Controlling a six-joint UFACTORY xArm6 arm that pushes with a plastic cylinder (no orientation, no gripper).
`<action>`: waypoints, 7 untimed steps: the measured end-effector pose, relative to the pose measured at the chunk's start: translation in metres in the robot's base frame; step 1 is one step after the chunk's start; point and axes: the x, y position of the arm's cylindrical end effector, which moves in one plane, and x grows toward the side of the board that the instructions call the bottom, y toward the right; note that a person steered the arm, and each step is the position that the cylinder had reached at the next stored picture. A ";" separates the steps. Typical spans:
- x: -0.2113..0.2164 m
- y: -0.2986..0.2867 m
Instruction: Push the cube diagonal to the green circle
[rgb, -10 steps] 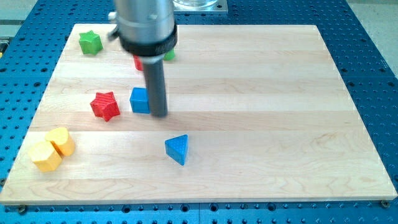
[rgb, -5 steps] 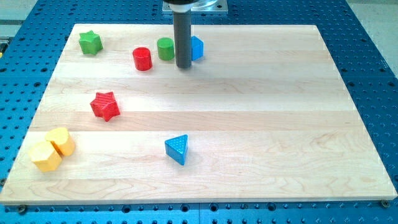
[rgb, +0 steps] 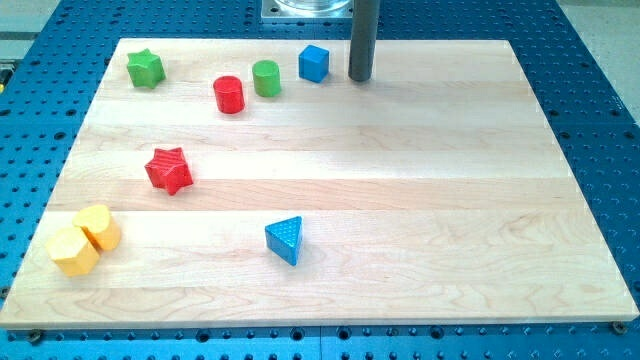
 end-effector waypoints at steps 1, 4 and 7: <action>0.000 -0.038; -0.016 -0.059; 0.091 -0.253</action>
